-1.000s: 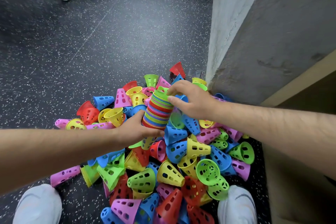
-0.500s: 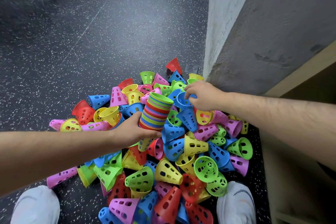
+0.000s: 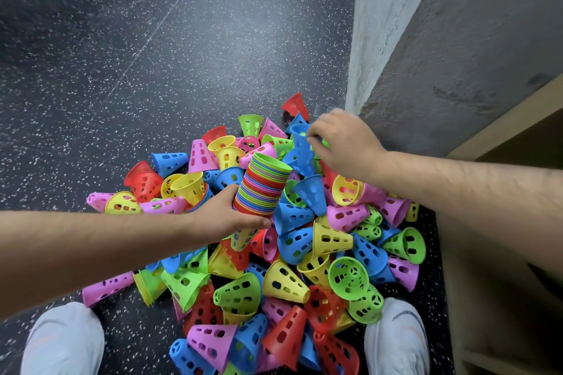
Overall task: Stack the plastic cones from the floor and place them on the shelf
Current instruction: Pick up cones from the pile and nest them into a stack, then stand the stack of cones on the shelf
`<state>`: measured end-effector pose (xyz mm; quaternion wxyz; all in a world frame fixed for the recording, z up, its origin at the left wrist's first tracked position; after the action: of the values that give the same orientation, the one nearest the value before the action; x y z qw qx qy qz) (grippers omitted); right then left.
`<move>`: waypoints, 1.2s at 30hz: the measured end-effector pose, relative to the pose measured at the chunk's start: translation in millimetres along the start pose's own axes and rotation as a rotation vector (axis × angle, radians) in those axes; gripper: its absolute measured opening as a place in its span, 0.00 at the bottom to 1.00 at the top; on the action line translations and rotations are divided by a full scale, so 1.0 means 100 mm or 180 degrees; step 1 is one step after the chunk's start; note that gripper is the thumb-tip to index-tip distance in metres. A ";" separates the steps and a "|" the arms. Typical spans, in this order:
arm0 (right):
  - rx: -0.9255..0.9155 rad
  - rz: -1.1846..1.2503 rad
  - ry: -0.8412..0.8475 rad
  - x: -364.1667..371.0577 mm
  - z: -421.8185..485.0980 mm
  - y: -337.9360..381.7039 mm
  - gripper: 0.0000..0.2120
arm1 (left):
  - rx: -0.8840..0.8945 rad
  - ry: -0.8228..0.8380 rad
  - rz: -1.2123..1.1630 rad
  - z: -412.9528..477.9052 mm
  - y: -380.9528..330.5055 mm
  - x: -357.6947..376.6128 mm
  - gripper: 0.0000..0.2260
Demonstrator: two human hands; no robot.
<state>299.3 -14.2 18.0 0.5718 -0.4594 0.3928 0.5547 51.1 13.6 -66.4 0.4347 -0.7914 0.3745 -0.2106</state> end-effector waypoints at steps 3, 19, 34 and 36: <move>0.0447 0.0609 -0.0321 -0.25 0.02 0.00 0.09 | 0.0017 0.0008 -0.0016 -0.04 0.02 0.00 0.32; 0.0392 0.1612 0.0106 -0.68 -0.37 0.57 0.15 | 0.0409 -0.0034 -0.0100 -0.33 -0.41 0.18 0.24; -0.0280 0.0029 -0.0630 -2.47 0.31 0.07 0.42 | 0.1117 0.0607 -0.0228 -0.80 -2.61 0.14 0.30; 0.0004 -0.0242 -0.0798 -2.88 0.28 -0.08 0.41 | 0.1324 0.0646 -0.0132 -0.96 -3.08 0.25 0.31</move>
<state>283.9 -65.6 302.2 0.6374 -0.4007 0.3009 0.5854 129.8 48.7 245.0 0.5443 -0.6670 0.3485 -0.3706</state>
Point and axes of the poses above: each hand's wrist, its own z-axis towards the middle knuckle, its own x-axis out of the palm, y = z × x, the point moved 5 cm from there along z, towards the middle knuckle, and after that the axes turned 13 degrees about -z, right-handed, at the moved point
